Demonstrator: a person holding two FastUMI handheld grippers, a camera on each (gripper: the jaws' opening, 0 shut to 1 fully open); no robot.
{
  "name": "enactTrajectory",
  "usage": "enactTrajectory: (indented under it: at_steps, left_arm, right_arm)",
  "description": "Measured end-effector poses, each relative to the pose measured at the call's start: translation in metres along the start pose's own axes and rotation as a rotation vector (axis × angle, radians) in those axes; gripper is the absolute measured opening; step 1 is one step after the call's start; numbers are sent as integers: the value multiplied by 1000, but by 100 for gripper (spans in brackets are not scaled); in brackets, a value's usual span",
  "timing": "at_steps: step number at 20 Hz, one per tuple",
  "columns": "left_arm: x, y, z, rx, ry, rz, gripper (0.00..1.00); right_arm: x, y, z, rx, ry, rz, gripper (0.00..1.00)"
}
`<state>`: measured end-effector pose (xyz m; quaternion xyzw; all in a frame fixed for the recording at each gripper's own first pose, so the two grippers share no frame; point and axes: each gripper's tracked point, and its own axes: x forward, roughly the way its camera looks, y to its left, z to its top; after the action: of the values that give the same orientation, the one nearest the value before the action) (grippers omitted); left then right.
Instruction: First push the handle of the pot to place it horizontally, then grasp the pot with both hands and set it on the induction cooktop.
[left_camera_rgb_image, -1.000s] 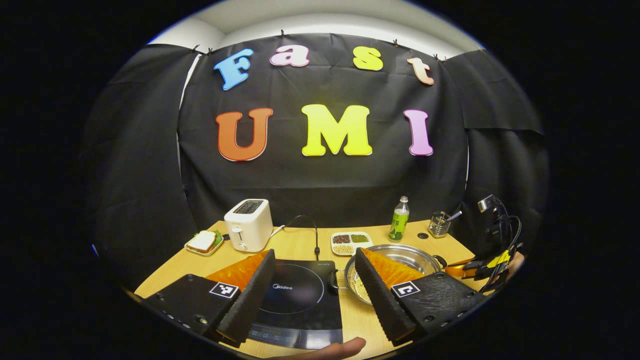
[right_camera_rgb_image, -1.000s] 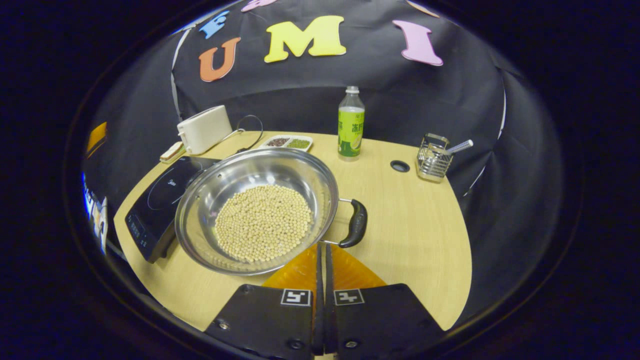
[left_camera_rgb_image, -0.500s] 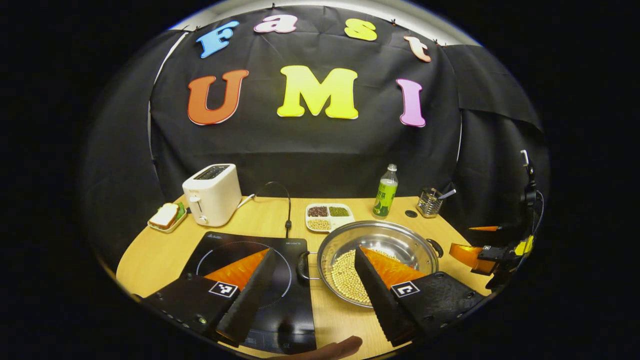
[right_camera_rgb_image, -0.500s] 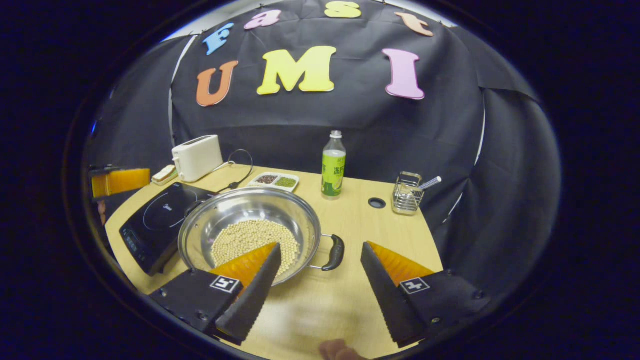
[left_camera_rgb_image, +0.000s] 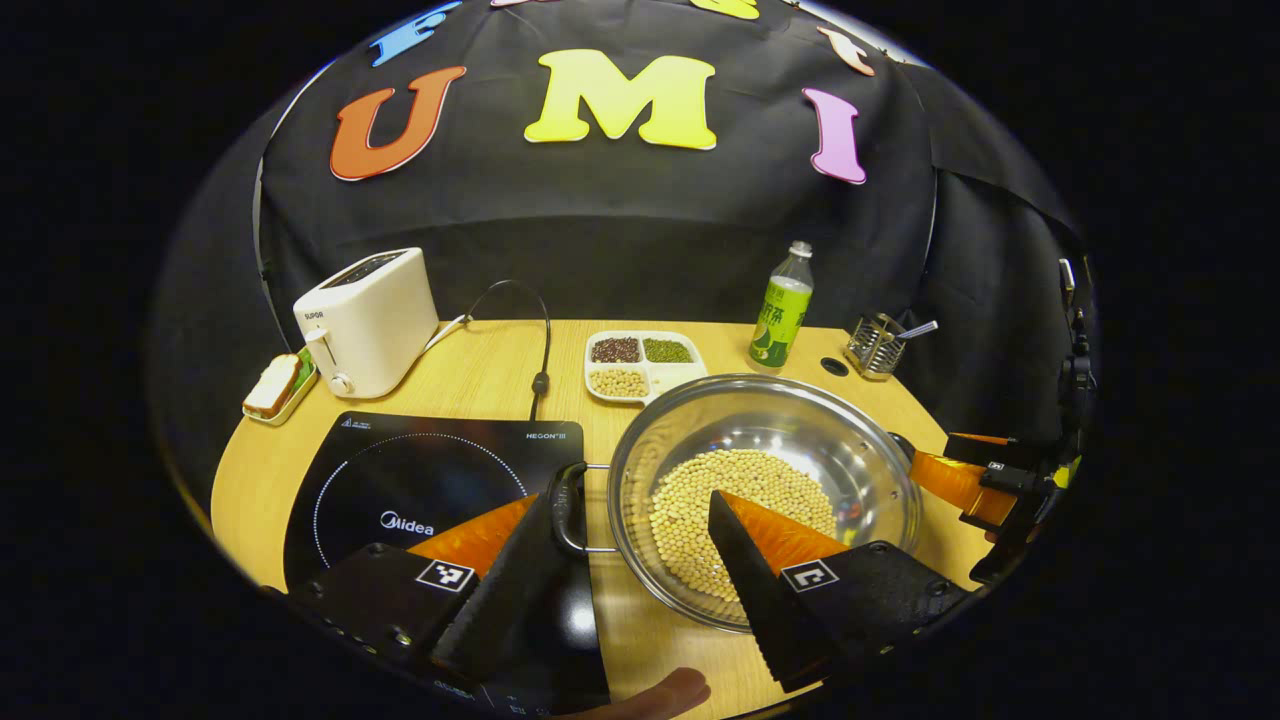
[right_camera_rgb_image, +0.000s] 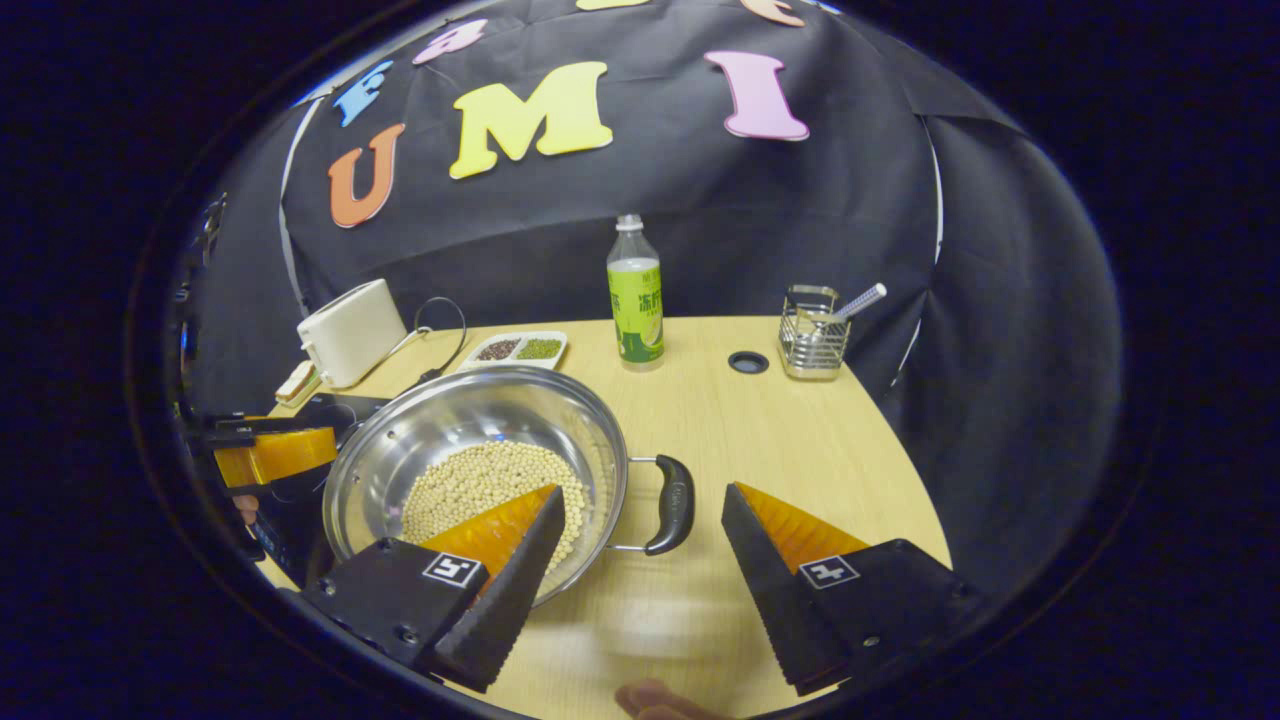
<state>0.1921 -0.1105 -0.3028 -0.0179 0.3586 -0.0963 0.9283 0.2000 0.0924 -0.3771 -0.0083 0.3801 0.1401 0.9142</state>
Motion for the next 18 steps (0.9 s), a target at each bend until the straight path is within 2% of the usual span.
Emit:
enactTrajectory:
  at_steps: [3, 6, 7, 8, 9, 10, 11, 13, 14, 15, 18]
  left_arm:
    - [18, 2, -11, -17, 39, -5, 95]
    - [31, 5, -17, -18, 68, -8, 94]
    - [34, 8, -18, -16, 63, -1, 92]
    - [37, 11, -17, -15, 60, 6, 90]
    - [41, 14, -19, -17, 60, 13, 84]
    - [43, 16, -21, -23, 70, 17, 80]
    - [42, 18, -20, -23, 61, 24, 69]
    - [45, 18, -21, -36, 46, 20, 61]
    - [42, 18, -21, -31, 43, 17, 72]
    - [43, 18, -21, -21, 29, 15, 60]
    - [43, 18, -21, -25, 26, 10, 60]
  right_arm:
    - [18, -5, -4, -7, 27, -30, 100]
    - [33, -3, -3, -19, 34, -44, 88]
    - [37, -2, -1, -18, 28, -47, 88]
    - [39, 1, -2, -15, 28, -43, 94]
    - [40, 3, -3, -16, 34, -35, 92]
    - [40, 3, -3, -15, 34, -35, 88]
    - [41, 1, -1, -14, 24, -49, 86]
    - [40, -3, -1, -1, 17, -64, 72]
    - [45, -2, -3, 1, 17, -66, 70]
    - [44, -2, -2, -2, 17, -65, 70]
    - [45, -2, -4, 4, 17, -60, 68]
